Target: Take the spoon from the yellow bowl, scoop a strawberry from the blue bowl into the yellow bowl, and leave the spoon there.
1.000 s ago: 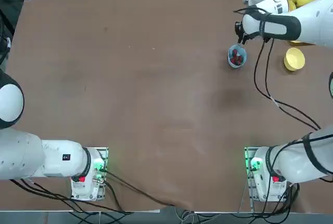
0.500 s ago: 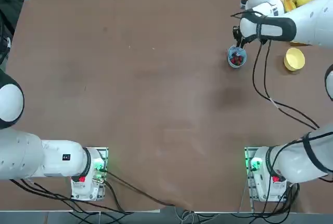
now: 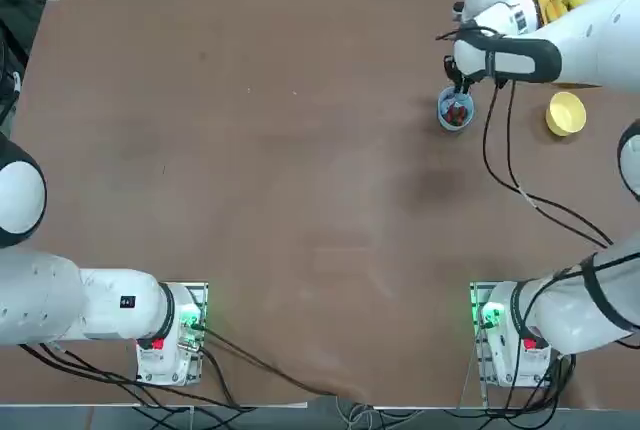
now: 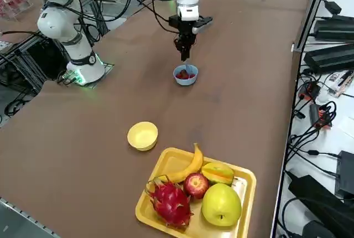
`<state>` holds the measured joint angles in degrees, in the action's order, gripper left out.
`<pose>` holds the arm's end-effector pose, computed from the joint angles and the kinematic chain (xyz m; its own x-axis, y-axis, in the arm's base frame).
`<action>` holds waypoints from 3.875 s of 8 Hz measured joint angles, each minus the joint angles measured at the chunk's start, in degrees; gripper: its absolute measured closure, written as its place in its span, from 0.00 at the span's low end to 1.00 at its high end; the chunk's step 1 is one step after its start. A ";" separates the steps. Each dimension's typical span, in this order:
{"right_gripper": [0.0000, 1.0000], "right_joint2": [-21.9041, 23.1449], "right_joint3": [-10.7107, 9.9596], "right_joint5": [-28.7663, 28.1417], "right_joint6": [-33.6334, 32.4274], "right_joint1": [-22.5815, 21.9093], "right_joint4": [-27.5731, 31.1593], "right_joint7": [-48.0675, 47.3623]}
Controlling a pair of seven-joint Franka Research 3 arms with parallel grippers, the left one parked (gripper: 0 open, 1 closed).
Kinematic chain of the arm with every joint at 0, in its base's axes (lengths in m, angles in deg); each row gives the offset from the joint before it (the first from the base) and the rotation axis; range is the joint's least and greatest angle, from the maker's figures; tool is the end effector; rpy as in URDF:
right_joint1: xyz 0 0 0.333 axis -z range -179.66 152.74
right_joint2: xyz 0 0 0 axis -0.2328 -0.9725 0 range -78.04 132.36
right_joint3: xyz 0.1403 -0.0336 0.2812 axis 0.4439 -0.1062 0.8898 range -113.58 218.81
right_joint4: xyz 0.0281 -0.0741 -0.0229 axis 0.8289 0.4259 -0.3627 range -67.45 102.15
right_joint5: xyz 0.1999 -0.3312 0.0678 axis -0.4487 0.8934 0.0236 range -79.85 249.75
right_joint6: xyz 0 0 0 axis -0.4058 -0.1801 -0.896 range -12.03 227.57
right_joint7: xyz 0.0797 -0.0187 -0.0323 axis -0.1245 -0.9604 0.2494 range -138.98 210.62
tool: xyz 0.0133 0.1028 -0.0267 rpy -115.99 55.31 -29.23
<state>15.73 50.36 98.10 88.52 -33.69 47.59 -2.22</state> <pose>0.5294 0.1636 0.3072 0.9793 -0.2024 -0.0042 -0.1964 -0.9546 0.2238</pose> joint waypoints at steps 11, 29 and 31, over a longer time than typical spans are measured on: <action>0.90 -18.32 0.58 20.27 -26.61 -13.69 -21.43 -12.85; 0.90 -33.04 0.01 38.15 -41.23 -28.95 -27.51 -18.55; 0.90 -34.23 0.00 39.09 -43.11 -29.90 -28.01 -18.97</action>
<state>-18.50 50.36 137.19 45.41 -63.60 19.58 -21.19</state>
